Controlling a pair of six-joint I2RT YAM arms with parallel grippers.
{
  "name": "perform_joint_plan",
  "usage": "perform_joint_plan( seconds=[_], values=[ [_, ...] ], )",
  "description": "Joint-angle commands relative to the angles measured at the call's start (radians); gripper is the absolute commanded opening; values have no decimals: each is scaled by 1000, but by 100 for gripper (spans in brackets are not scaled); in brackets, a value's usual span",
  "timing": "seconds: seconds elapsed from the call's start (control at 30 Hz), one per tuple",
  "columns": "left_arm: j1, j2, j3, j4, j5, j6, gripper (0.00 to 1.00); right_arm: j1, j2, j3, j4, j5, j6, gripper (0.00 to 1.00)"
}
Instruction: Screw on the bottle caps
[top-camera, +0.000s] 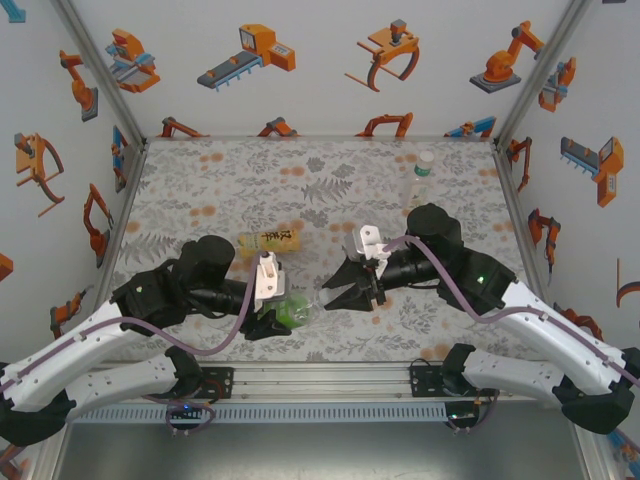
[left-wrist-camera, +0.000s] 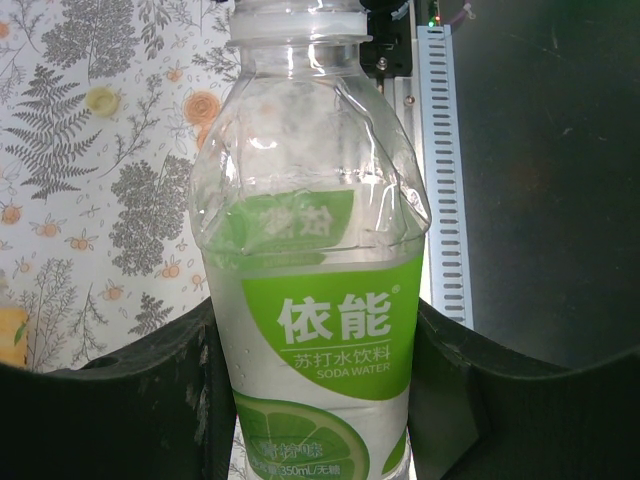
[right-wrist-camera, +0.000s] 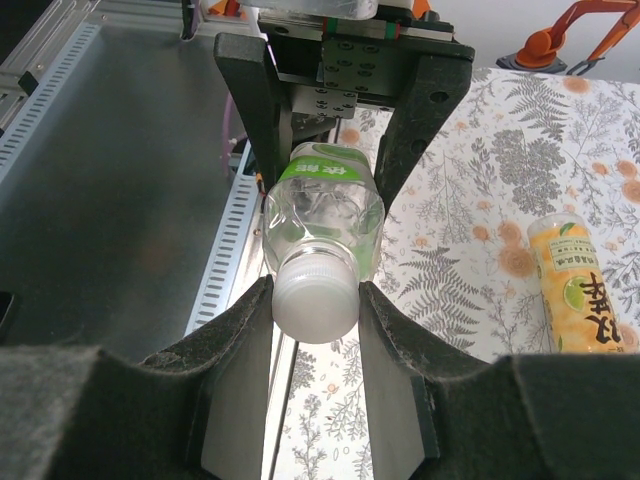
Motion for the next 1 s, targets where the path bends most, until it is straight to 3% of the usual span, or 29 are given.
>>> perform_joint_plan(
  seconds=[0.0, 0.7, 0.8, 0.97],
  values=[
    [-2, 2, 20, 111, 20, 1, 0, 24, 18, -20, 5, -37, 5, 0],
    [-2, -40, -14, 173, 12, -4, 0, 34, -80, -170, 235, 65, 276, 0],
    [-2, -42, -16, 185, 6, -4, 0, 37, -80, -195, 284, 118, 387, 0],
    [-3, -50, -29, 223, -49, -7, 0, 47, -94, -223, 282, 327, 622, 0]
  ],
)
